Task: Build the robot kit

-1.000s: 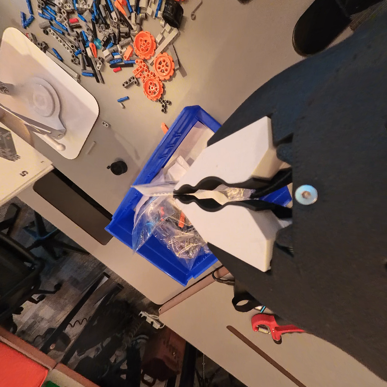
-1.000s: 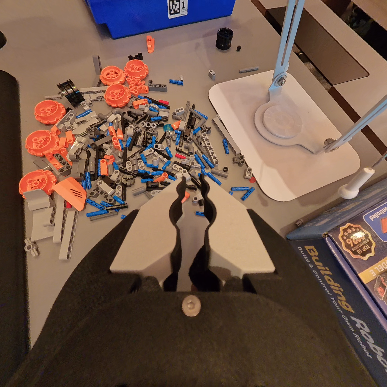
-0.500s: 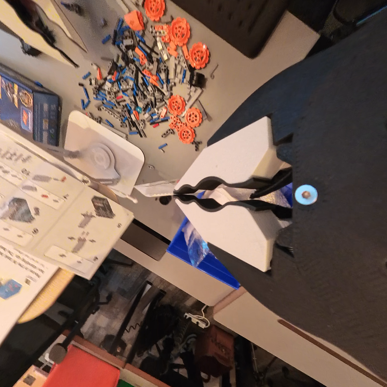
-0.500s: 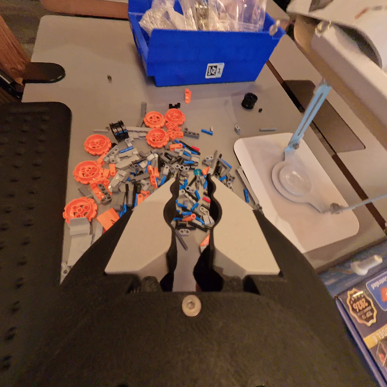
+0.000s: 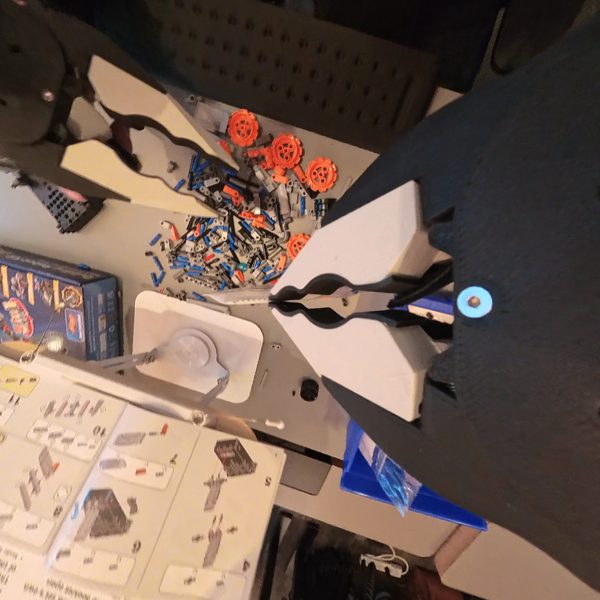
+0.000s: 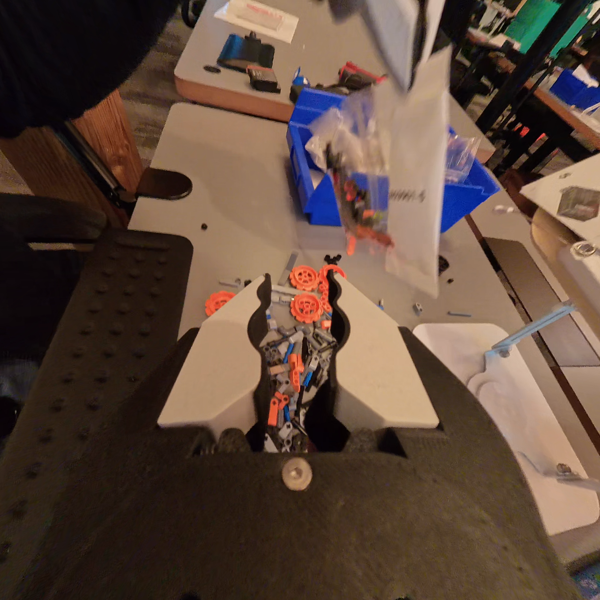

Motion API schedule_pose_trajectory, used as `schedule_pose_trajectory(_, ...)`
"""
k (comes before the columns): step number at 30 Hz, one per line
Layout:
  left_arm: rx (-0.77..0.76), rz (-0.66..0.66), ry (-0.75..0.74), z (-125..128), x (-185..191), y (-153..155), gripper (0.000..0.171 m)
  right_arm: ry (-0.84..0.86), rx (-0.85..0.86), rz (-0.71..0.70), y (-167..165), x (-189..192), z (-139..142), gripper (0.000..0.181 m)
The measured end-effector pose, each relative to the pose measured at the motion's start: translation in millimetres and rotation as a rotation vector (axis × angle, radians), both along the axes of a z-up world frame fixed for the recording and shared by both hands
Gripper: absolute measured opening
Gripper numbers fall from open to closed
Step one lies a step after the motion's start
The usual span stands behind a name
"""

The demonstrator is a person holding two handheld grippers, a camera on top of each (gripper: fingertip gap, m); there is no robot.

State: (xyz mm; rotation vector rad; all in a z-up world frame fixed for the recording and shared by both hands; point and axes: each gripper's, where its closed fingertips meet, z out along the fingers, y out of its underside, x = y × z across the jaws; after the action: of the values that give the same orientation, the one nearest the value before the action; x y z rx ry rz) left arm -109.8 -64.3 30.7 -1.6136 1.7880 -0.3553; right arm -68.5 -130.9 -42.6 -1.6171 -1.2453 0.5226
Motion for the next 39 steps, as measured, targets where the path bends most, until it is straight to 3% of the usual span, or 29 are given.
schedule_pose_trajectory(3, -0.03, -0.022, 0.04, -19.2, 0.1, -9.7, 0.0, 0.013, -0.021, 0.14, -25.8, -27.6, 4.7, 0.021)
schedule_pose_trajectory(6, -0.044, -0.001, 0.05, -27.9, -7.3, -6.4, 0.0, -0.051, -0.12, 0.307, -59.9, -84.6, -21.6, 0.034)
schedule_pose_trajectory(11, -0.034, 0.032, 0.039, -22.4, -20.6, -2.2, 0.0, -0.172, -0.2, 0.352, -65.1, -165.7, -81.0, 0.028)
schedule_pose_trajectory(15, -0.034, 0.053, 0.029, -19.3, -32.6, 7.8, 0.0, -0.235, -0.279, 0.294, -43.1, -188.7, -115.6, 0.026)
schedule_pose_trajectory(21, -0.039, 0.047, 0.005, -18.0, -42.1, 19.2, 0.0, -0.352, -0.313, 0.251, -26.3, -200.9, -147.8, 0.022)
schedule_pose_trajectory(24, -0.04, 0.035, 0.0, -19.3, -43.0, 21.7, 0.0, -0.348, -0.331, 0.257, -25.5, -205.4, -148.9, 0.007)
schedule_pose_trajectory(32, -0.037, 0.017, 0.0, -21.4, -40.6, 25.0, 0.0, -0.356, -0.331, 0.255, -26.9, -203.0, -147.2, 0.005)
schedule_pose_trajectory(36, -0.036, -0.013, 0.0, -20.5, -30.3, 20.6, 0.0, -0.318, -0.329, 0.2, -27.2, -165.3, -128.4, 0.005)
schedule_pose_trajectory(39, -0.043, -0.045, 0.004, -23.1, -17.4, 16.4, 0.0, -0.314, -0.316, 0.097, -22.0, -108.5, -114.6, 0.005)
